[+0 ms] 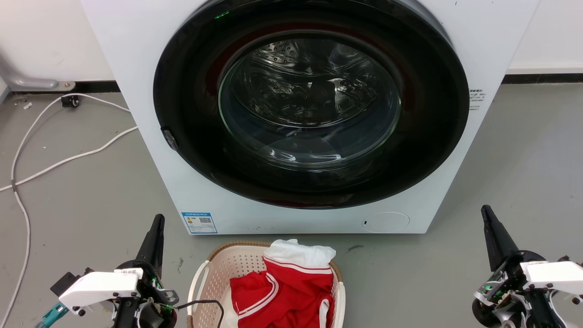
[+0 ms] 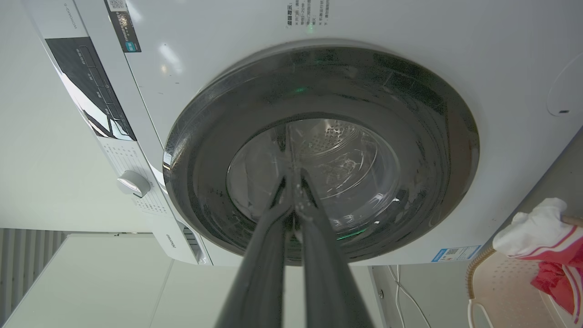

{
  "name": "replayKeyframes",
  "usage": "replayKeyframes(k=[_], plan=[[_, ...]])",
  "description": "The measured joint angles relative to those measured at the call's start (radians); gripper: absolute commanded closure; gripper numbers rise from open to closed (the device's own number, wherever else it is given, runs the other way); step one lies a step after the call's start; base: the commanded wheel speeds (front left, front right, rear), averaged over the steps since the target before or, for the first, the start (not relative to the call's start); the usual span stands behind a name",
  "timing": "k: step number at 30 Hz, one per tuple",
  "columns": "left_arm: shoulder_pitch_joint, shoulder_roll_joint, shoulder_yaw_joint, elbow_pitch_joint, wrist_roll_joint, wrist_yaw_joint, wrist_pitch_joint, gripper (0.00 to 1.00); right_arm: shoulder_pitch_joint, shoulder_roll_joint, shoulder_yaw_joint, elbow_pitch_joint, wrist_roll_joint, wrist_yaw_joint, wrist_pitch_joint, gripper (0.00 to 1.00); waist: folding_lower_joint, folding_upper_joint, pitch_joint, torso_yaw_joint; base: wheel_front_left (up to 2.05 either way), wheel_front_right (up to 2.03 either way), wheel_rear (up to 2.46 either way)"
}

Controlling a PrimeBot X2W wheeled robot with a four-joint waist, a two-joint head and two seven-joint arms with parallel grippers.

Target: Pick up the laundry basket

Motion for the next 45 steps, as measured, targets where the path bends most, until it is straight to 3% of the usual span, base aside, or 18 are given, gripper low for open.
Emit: replayKeyframes(k=[14,15,30,45], plan=[[0.001,-0.004,0.003,0.004,0.004,0.000,0.004,1.00,0.002,0.002,-0.002,0.003,-0.001,0.000,0.002,1.00,0.0000,0.0000,0.000,0.000,0.00,0.00,0.00],[0.003,-0.006,0.003,0.012,0.004,0.000,0.004,0.00,0.006,0.002,-0.001,0.012,-0.001,0.000,0.002,0.00,0.0000,0.0000,0.000,0.000,0.00,0.00,0.00],[-0.001,-0.011,-0.055,0.016,0.072,0.000,-0.059,0.00,0.027,0.003,0.020,0.001,-0.069,0.000,-0.063,0.00,0.0000,0.0000,0.001,0.000,0.00,0.00,0.00],[-0.022,-0.012,-0.069,-0.026,0.396,0.000,-0.120,0.00,0.025,0.001,0.024,-0.055,-0.449,0.000,-0.124,0.00,0.0000,0.0000,0.003,0.001,0.00,0.00,0.00]])
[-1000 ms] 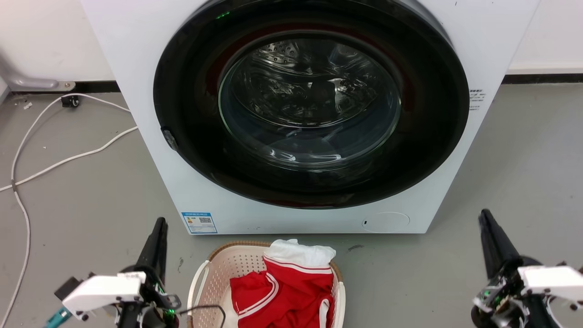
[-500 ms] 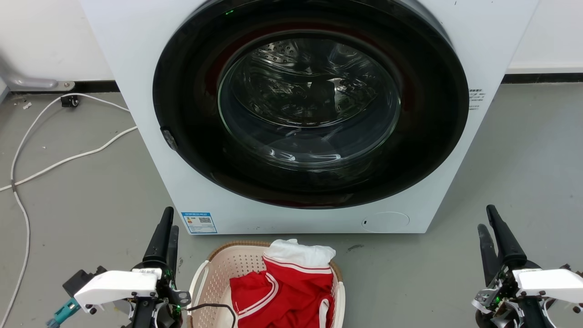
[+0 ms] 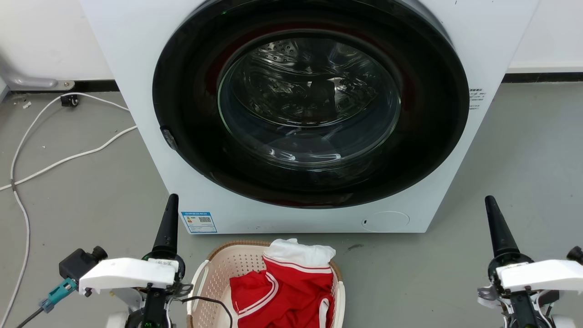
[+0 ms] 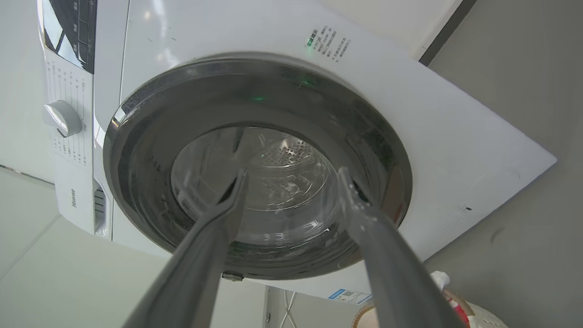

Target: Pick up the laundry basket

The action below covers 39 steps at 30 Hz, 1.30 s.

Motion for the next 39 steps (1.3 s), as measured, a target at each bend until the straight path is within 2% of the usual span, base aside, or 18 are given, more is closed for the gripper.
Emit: replayKeyframes(k=[16,39], plan=[[-0.027,0.000,-0.018,-0.008,0.262,0.000,-0.054,0.00,0.000,0.001,0.030,-0.029,-0.355,0.000,-0.055,0.00,0.0000,0.0000,0.002,0.002,0.00,0.00,0.00],[-0.057,-0.001,-0.042,0.019,0.610,0.018,-0.121,0.00,-0.023,0.002,0.046,-0.024,-0.736,0.000,-0.122,0.00,0.0000,0.0000,0.003,0.009,0.00,0.00,0.00]])
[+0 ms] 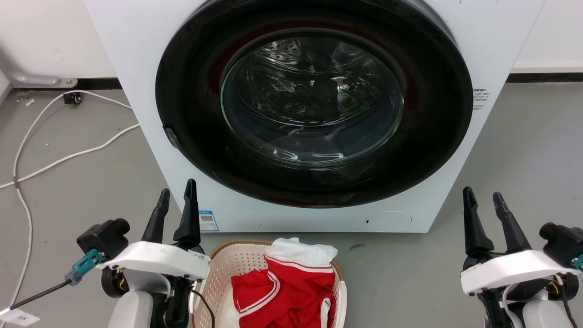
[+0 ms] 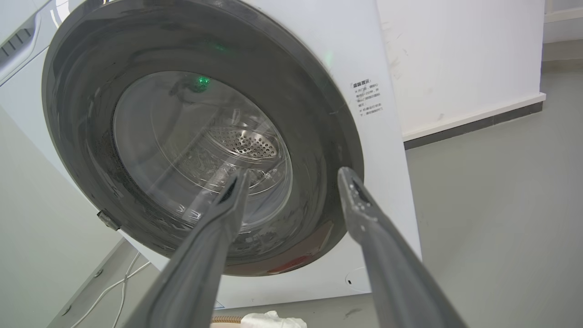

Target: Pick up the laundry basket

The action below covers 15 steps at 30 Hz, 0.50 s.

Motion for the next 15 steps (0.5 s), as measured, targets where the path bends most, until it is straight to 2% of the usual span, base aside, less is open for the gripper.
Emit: replayKeyframes(k=[15], plan=[[-0.007,0.000,-0.003,0.030,0.190,0.002,-0.035,0.00,-0.005,0.001,-0.002,0.025,-0.213,0.000,-0.018,0.00,0.0000,0.0000,0.000,0.003,0.00,0.00,0.00]])
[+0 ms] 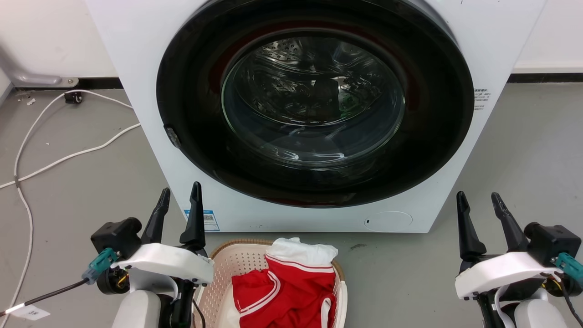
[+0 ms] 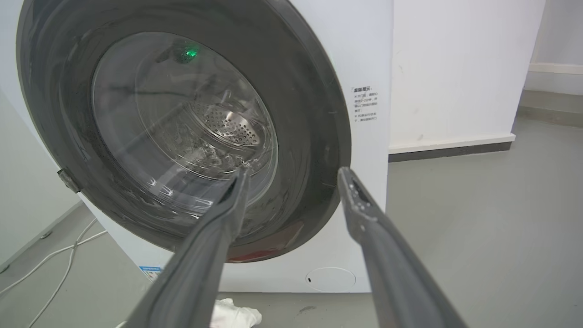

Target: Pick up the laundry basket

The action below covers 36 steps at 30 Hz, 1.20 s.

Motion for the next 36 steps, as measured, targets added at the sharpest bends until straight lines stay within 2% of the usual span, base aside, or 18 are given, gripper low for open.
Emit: replayKeyframes(k=[18,36], plan=[[-0.019,0.000,-0.003,0.049,0.171,0.000,-0.036,0.00,-0.002,0.004,-0.011,-0.018,-0.200,0.000,0.003,0.00,-0.0001,0.0000,0.001,0.003,0.00,0.00,0.00],[-0.025,-0.001,-0.014,0.061,0.273,0.000,-0.070,0.00,0.002,0.004,-0.019,-0.035,-0.251,0.000,-0.003,0.00,-0.0001,0.0000,0.001,0.005,0.00,0.00,0.00]])
